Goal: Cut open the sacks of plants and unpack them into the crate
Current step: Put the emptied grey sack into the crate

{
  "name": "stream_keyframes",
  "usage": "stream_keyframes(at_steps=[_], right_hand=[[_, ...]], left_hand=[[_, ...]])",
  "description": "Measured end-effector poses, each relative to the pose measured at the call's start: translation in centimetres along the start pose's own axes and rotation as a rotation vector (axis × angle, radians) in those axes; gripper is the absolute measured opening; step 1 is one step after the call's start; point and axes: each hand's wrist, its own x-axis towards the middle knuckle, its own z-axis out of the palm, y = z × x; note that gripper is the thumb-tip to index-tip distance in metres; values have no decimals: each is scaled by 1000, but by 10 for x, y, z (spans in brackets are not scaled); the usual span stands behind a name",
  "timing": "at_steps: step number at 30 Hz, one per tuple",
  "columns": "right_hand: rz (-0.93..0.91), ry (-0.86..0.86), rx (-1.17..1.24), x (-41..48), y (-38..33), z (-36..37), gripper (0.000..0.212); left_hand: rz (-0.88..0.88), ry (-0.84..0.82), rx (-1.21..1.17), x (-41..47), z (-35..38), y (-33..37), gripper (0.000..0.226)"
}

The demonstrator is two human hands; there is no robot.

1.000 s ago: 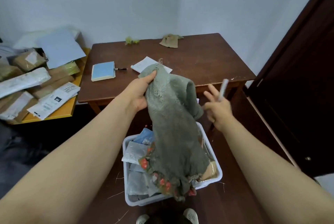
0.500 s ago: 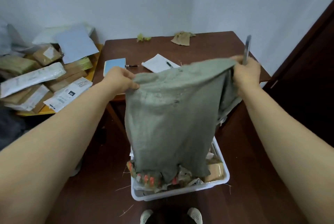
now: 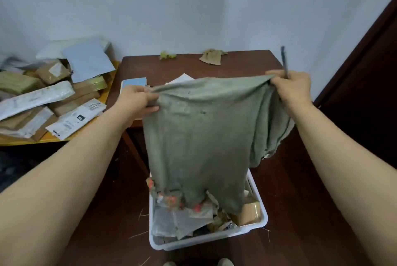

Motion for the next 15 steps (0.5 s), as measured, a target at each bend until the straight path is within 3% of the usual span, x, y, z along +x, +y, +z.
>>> stream_keyframes(at_steps=[2,5,9,13,15], right_hand=[[-54,-12,-10,4,-7,-1,15],[61,-69,-162,-8,-3,-5,21],[42,93,221,9,-33,-3,22],[279,-81,107,-9,-19,10,17],[368,-186,50,-18,-25,17,20]], left_hand=[[7,-84,-203,1,3,1,11],[-31,-39,0,0,10,-12,10],[146,6,-338,6,17,18,16],[115,70,-12,-4,32,-4,11],[81,-8,4,-14,42,-16,16]])
